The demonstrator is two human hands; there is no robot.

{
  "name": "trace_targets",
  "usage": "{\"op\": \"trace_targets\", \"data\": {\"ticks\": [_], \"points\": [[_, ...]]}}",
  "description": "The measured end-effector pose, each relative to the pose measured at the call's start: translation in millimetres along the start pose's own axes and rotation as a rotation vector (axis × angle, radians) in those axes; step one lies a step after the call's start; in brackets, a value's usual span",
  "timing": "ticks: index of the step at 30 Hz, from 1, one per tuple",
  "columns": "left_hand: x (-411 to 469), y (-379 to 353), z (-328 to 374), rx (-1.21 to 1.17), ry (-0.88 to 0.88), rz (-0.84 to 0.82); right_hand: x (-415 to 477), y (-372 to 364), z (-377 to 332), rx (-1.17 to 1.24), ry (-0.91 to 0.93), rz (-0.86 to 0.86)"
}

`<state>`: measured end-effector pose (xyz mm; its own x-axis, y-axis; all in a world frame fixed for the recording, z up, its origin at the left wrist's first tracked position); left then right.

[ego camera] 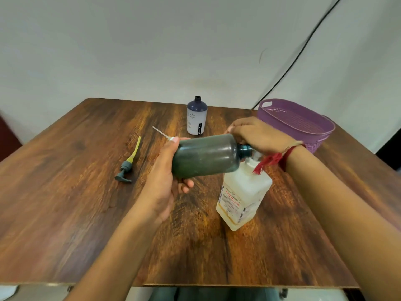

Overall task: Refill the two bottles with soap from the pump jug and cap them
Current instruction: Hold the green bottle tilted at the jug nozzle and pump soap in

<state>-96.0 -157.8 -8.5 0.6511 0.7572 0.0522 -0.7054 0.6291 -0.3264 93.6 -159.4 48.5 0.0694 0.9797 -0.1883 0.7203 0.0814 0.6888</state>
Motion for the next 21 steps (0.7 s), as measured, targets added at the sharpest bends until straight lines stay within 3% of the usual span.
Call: {"op": "trace_targets", "data": {"ticks": [8,14,21], "points": [[1,3,-5,0.113,-0.121,0.015,4,-8,4,0.068,-0.002,0.039],[3,1,-7,0.105,-0.204,0.003,0,2,-6,-0.082,-0.006,0.003],[3,3,-10,0.142,-0.233,-0.02,-1,-6,2,0.037,-0.029,-0.014]]}}
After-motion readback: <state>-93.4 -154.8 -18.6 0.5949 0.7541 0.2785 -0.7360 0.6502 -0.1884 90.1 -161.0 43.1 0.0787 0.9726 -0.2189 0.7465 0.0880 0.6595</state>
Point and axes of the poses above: each hand's wrist, its own x-axis towards the middle knuckle, its own y-axis out of the back of the hand, z = x × y, the point moved 2 cm from there along x, towards the middle knuckle, and after that the axes turned 14 degrees about -z, right-handed, at the moved point
